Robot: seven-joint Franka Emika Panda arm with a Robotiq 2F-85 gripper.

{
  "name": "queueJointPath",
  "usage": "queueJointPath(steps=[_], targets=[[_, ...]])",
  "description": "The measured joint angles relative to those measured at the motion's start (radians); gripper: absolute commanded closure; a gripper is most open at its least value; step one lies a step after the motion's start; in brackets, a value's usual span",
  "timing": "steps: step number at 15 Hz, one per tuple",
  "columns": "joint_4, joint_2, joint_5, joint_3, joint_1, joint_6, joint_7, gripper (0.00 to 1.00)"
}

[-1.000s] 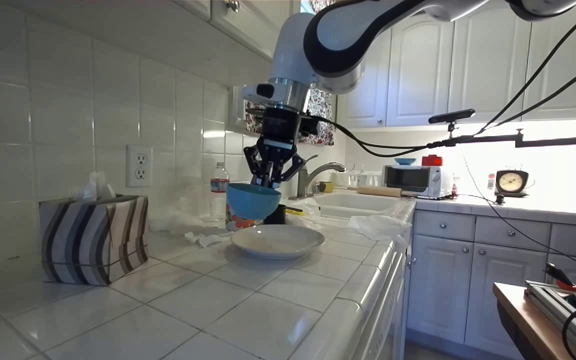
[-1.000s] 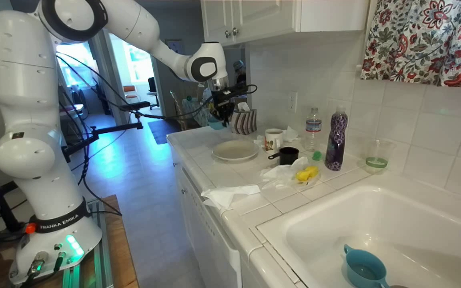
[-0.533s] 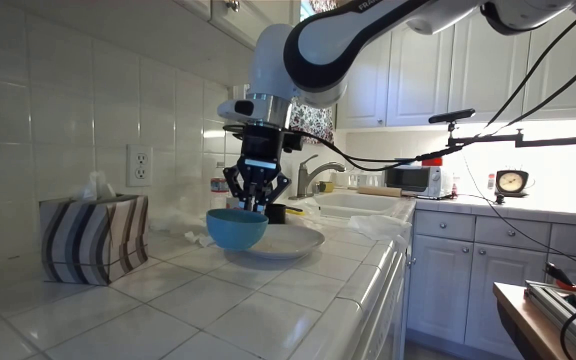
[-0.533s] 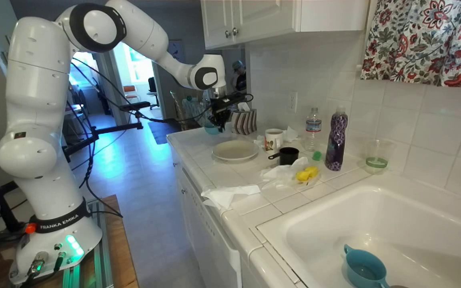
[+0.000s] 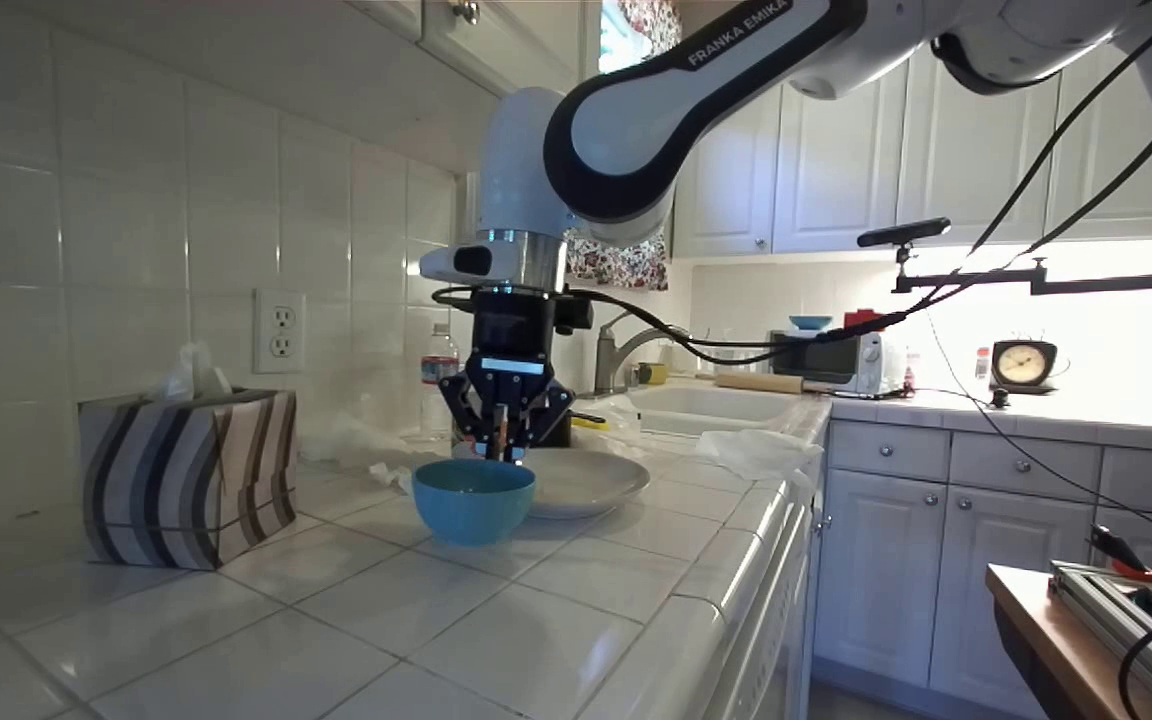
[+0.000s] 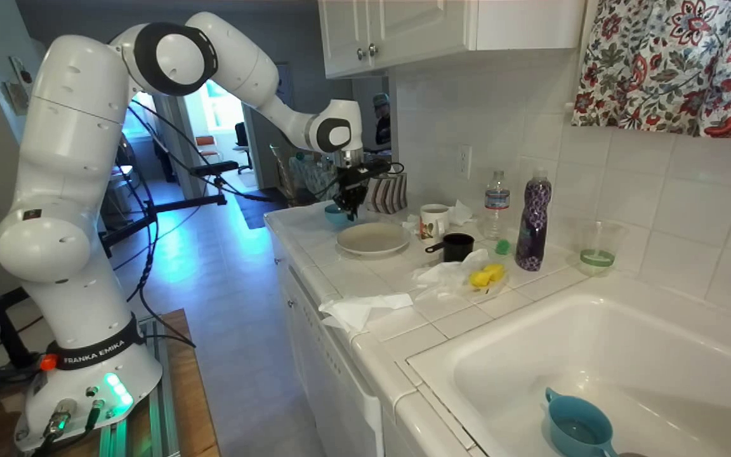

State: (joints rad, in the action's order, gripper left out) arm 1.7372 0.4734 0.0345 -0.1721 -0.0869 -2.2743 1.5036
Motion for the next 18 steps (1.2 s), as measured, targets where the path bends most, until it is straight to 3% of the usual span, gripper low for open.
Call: queueJointPath(steps=[9,10,18], targets=[[-0.045,0.056,0.022,0.003,0.000,0.042,0.000,0.97],[-0.047,0.058,0.024,0.003,0.000,0.045,0.000,0.68],[-0.073,0.064,0.028,0.007,0.003,0.057,0.000,0.14]])
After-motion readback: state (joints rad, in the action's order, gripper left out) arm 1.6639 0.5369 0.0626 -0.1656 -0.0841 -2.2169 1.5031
